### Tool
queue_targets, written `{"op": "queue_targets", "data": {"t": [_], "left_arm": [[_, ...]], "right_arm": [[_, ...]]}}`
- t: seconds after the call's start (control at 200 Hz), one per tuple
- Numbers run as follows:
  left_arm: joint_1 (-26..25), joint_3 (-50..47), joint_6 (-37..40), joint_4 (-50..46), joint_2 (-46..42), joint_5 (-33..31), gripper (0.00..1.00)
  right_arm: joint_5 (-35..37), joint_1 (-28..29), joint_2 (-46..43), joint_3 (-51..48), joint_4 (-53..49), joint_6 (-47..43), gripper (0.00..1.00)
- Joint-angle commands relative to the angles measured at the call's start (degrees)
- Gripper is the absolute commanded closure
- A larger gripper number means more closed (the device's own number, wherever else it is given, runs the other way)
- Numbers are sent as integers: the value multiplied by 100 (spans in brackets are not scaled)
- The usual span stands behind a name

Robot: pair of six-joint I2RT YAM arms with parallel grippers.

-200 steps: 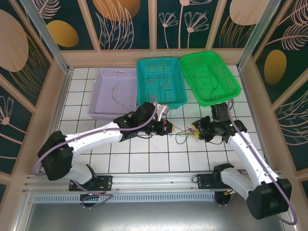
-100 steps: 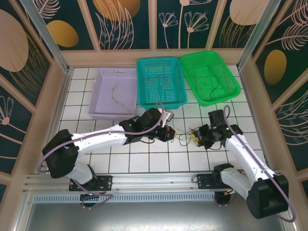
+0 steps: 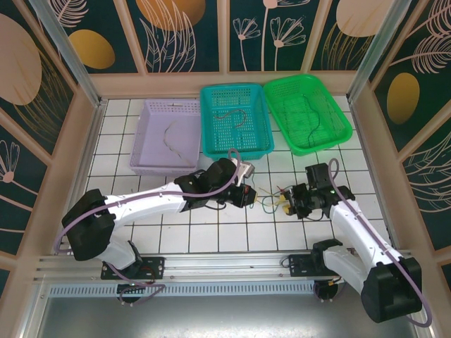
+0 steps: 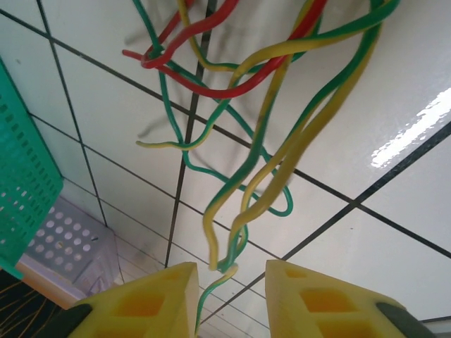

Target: Untangle the cables

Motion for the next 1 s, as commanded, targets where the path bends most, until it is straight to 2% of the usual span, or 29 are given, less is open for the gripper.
{"op": "queue_targets", "data": {"t": [0.0,0.085,0.245,0.32,0.405,0.521,0.606,0.691,0.841,0.996], "left_arm": [[-46,-14,170,-132,54,-146,100],[-48,99,224,-366,7,-437,100],[-46,222,427,-828,-143,-912,100],[-48,222,491,-931,-170,-941,100],[-51,192,504,-973,-192,-936,100],[-48,178,486,-973,-190,-934,100],[-51,211,486,-969,-168,-943,100],[-52,255,499,-990,-146,-957,100],[-46,257,500,-1044,-186,-1039,100],[-48,190,465,-1079,-275,-1065,100]], "right_arm": [[122,-87,-35,240,-304,-66,61],[137,-350,-72,168,-481,-402,54],[184,-1310,36,61,-568,-1463,54],[535,-1533,427,342,-756,-2192,55],[1156,-1498,864,813,-843,-2945,55],[1636,-1006,1530,1394,-760,-3908,50],[2212,-168,2162,1793,-883,-4461,42],[2485,534,2800,2027,-950,-4982,36],[2822,1250,3551,2213,-1058,-5362,32],[2765,1636,3817,2112,-895,-5328,29]]}}
